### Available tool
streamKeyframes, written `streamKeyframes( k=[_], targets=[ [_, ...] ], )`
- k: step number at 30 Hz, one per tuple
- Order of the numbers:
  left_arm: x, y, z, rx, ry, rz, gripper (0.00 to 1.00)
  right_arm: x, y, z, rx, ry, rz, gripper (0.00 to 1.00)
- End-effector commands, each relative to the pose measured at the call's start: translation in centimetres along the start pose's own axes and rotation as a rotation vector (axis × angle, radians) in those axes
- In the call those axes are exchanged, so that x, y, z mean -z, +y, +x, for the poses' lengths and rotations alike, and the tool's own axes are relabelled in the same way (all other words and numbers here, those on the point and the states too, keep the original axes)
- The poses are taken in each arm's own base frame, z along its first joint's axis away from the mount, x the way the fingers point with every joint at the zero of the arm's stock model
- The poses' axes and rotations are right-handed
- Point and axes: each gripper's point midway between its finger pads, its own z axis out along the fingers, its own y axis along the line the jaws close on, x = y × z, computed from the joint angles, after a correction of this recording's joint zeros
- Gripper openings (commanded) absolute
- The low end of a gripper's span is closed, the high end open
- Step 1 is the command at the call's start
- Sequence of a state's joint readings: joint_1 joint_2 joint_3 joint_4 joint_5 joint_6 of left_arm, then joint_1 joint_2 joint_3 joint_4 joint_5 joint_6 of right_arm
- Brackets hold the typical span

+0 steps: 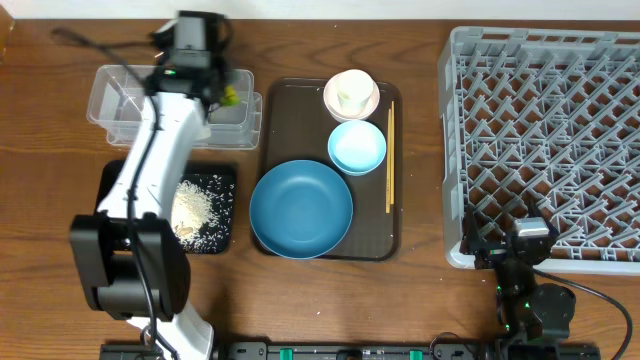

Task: Sort waste into correct bins and load items into the dishwasher rack
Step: 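Carry the wrapper left and drop it into the clear bin, then reach the right gripper toward the small light-blue bowl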

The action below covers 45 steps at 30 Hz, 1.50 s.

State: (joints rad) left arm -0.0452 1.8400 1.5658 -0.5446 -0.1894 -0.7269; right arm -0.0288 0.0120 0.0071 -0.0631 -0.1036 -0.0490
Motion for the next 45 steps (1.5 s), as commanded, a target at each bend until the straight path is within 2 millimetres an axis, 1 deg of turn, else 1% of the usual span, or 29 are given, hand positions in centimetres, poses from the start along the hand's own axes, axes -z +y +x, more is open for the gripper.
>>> streamKeyframes(
  k=[1,2,3,6,9,12,15,18,22,23,26,28,29,31,33,36,39,42,45],
  targets=[
    [-1.5,2.3,-0.8,0.319,0.005,-0.053,0.24,0.0,-0.2,0.0,0.012,0.0,0.007,0.99],
    [-1.7,2.6,-0.9,0.338,0.012,-0.053,0.38,0.0,-0.2,0.0,0.012,0.0,0.007,0.99],
    [-1.8,2.8,-1.0,0.349,0.022,-0.049,0.48,0.0,-0.2,0.1,0.012,0.0,0.007,0.99],
    [-1.9,3.4,-1.2,0.361,0.037,-0.051,0.59,0.0,-0.2,0.0,0.012,0.0,0.007,0.99],
    [-1.8,3.9,-0.8,0.358,0.052,-0.073,0.66,0.0,-0.2,0.0,0.012,0.0,0.007,0.99],
    [-1.7,4.3,-0.6,0.354,0.058,-0.093,0.67,0.0,-0.2,0.0,0.012,0.0,0.007,0.99],
    [-0.9,6.2,-1.9,0.367,0.01,-0.146,0.68,0.0,-0.2,0.0,0.012,0.0,0.007,0.99],
    [0.8,8.4,-4.0,0.407,-0.043,-0.176,0.68,0.0,-0.2,0.0,0.012,0.0,0.007,0.99],
    [4.8,11.6,-7.4,0.444,-0.11,-0.182,0.69,0.0,-0.2,0.1,0.012,0.0,0.007,0.99],
    [5.9,12.6,-8.2,0.454,-0.127,-0.189,0.72,0.0,-0.2,0.0,0.012,0.0,0.007,0.99],
    [8.8,16.3,-9.6,0.52,-0.162,-0.234,0.75,0.0,-0.2,0.0,0.012,0.0,0.007,0.99],
    [10.2,18.5,-9.9,0.557,-0.171,-0.271,0.79,0.0,-0.2,0.1,0.012,0.0,0.007,0.99],
    [10.7,19.6,-10.0,0.574,-0.173,-0.29,0.82,0.0,-0.2,0.0,0.012,0.0,0.007,0.99],
    [11.2,21.2,-9.8,0.597,-0.165,-0.327,0.83,0.0,-0.2,0.0,0.012,0.0,0.007,0.99],
    [11.5,22.4,-9.0,0.61,-0.136,-0.37,0.83,0.0,-0.2,0.1,0.012,0.0,0.007,0.99],
    [11.7,23.5,-7.7,0.612,-0.087,-0.423,0.84,0.0,-0.2,0.1,0.012,0.0,0.007,0.99],
    [11.9,23.7,-6.5,0.609,-0.039,-0.443,0.88,0.0,-0.2,0.1,0.012,0.0,0.007,0.99],
    [11.8,23.1,-5.2,0.616,0.035,-0.418,0.88,0.0,-0.2,0.0,0.012,0.0,0.007,0.99],
    [11.7,22.6,-4.9,0.622,0.059,-0.397,0.88,0.0,-0.2,0.0,0.012,0.0,0.007,0.99]
  ],
)
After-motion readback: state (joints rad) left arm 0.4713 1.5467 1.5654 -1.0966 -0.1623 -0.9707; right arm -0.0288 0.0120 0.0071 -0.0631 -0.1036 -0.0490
